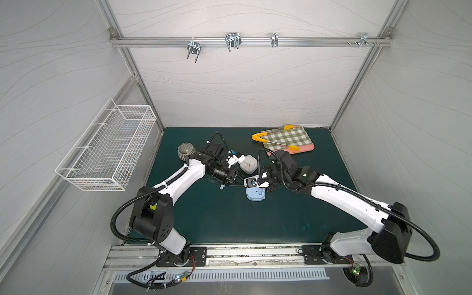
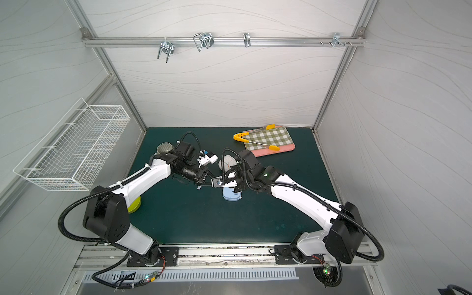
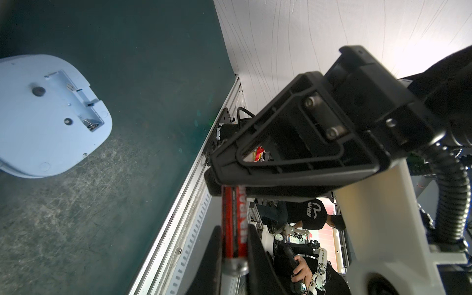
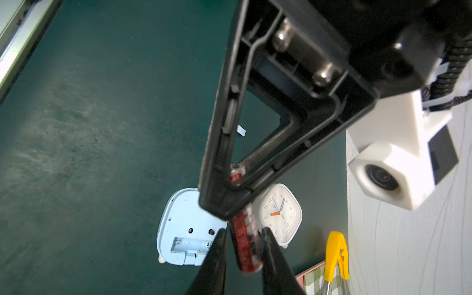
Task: Insert the battery into the alarm
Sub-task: Pick up the battery at the center of the board.
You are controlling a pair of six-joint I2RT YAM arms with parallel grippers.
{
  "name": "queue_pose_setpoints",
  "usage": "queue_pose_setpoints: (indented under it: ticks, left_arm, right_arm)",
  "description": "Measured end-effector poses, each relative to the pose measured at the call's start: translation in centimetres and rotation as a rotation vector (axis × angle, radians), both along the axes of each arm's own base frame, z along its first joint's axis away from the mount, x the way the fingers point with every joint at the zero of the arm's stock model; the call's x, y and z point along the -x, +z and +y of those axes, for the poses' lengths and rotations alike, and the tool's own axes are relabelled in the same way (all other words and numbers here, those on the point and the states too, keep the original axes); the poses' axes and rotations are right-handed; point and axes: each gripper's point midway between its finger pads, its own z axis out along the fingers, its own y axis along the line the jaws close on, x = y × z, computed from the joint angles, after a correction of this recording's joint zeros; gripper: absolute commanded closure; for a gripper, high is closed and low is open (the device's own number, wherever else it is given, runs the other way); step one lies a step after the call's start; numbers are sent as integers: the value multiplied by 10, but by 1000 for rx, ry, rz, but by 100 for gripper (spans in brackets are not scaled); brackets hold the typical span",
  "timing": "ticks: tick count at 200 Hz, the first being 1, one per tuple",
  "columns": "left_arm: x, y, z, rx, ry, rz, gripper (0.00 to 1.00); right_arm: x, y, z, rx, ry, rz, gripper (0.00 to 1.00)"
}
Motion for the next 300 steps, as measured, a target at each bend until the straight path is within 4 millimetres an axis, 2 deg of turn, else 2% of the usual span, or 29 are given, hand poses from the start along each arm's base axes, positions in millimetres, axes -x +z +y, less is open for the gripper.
queue_pose_setpoints:
  ticks: [23,38,58,77,87,104,122,143,175,197,248,266,300]
  left_arm:
    - [0,-1,1,-2,4,-1,84]
    - [0,-1,1,-1,8,-5,74]
    - [0,-1,0,1,13,-1,69]
    - [-1,-2,0,0,25,0,53]
    - [-3,-2,0,0,33,-6,41]
    - [-5,0,0,13,50,-43,34]
    - [-5,4,2,46,89,-144,16]
    - [-7,16,7,84,166,-326,5]
    - [-28,54,11,148,297,-583,8]
    - [-40,72,9,176,366,-662,15]
    - [-46,79,-7,171,459,-700,35]
    - [-46,79,-10,175,473,-688,51]
    - [-48,82,-9,184,498,-676,56]
  right_arm:
    - [3,-2,-1,8,2,12,90]
    - [4,-3,-1,8,-3,22,93]
    - [4,-2,0,2,-12,32,96]
    - [3,-1,1,-12,-26,47,96]
    - [3,0,2,-27,-37,62,97]
    - [1,1,3,-65,-60,100,98]
    - [-1,1,1,-124,-93,169,98]
    - [-4,4,-5,-212,-149,275,98]
    - [0,21,-6,-387,-222,470,99]
    - [6,35,-4,-503,-271,625,100]
    - [-1,49,-10,-697,-439,872,100]
    - [-5,51,-13,-744,-478,908,100]
    - [-8,57,-13,-790,-493,935,100]
